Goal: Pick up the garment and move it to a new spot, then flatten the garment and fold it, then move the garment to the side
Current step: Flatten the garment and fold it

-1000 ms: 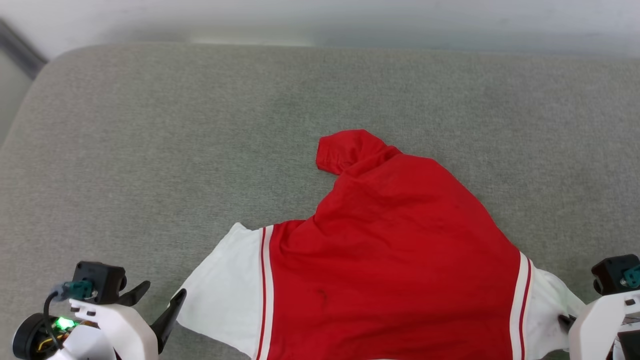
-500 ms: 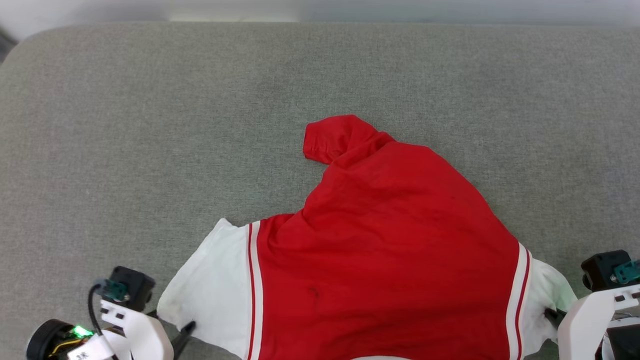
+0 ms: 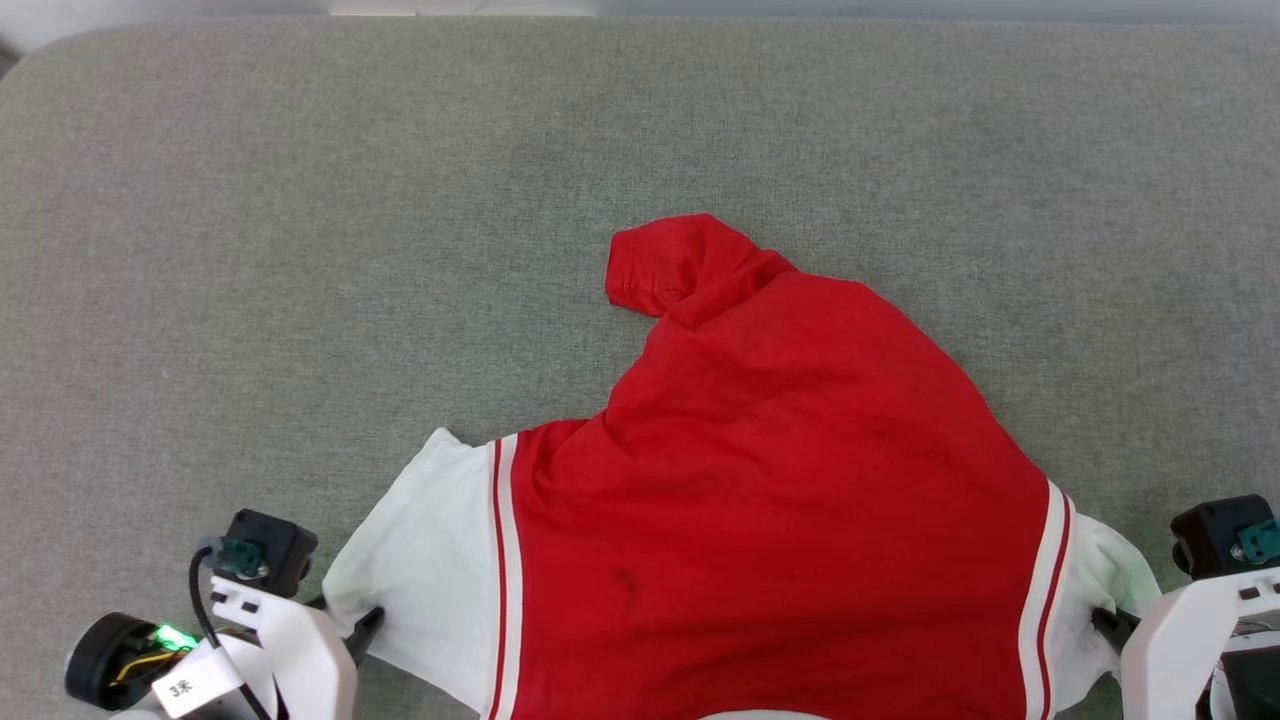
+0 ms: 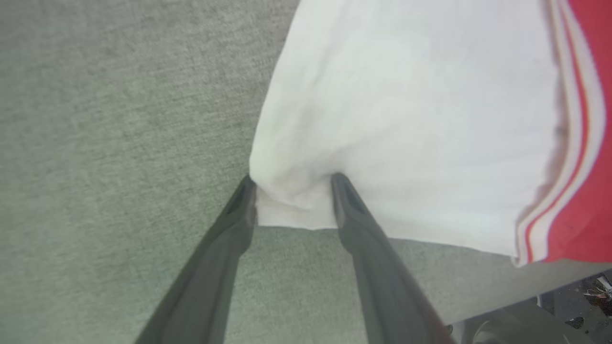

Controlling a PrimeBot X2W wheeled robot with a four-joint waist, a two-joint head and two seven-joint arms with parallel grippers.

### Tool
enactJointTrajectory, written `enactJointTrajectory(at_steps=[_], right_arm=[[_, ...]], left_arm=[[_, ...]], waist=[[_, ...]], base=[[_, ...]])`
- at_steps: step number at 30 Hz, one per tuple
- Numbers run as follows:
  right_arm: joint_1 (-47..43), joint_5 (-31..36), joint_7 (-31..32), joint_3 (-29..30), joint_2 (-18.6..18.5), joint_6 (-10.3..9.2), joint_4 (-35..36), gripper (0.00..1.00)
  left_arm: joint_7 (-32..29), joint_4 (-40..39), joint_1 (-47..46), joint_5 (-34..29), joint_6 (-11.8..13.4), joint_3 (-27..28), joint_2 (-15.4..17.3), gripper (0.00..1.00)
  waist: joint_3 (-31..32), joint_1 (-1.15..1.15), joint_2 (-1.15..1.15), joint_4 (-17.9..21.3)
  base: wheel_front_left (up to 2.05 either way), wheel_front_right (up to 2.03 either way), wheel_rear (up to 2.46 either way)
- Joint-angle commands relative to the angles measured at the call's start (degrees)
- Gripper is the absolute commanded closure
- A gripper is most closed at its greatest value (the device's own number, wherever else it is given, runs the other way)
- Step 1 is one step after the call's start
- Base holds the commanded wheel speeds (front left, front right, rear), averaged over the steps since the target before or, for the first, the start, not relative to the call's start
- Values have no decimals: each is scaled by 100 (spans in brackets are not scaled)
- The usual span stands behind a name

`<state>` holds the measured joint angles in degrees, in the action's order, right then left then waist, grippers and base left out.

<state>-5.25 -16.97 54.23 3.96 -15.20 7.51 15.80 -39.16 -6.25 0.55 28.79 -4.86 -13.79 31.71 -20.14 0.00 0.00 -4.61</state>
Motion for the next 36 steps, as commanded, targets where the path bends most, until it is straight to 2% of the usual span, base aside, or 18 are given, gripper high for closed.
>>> enactJointTrajectory(at_steps=[1, 8, 15, 26, 36], right_arm=[[49, 24, -24, -41, 23, -4, -63, 100], [77, -50, -45, -54, -42, -4, -109, 100], [235, -337, -163, -69, -228, -4, -55, 100], [819, -1094, -226, 160, -705, -4, 405, 100], [1718, -1334, -310, 110, -973, -4, 848, 100]], left_arm=[[-100, 198, 35, 86, -84, -271, -231, 100], [140, 73, 55, 215, -124, -282, -273, 100], [541, -547, 351, 370, -62, 81, -112, 100], [695, -2152, 574, 632, 153, 1038, 374, 100], [829, -2839, -39, 802, 239, 1881, 729, 100]], waist=[[-1, 0, 0, -7], [297, 0, 0, -53], [851, 0, 0, -34], [1545, 0, 0, 49], [1972, 0, 0, 175]], base=[[0, 0, 0], [0, 0, 0], [0, 0, 0], [0, 0, 0], [0, 0, 0]])
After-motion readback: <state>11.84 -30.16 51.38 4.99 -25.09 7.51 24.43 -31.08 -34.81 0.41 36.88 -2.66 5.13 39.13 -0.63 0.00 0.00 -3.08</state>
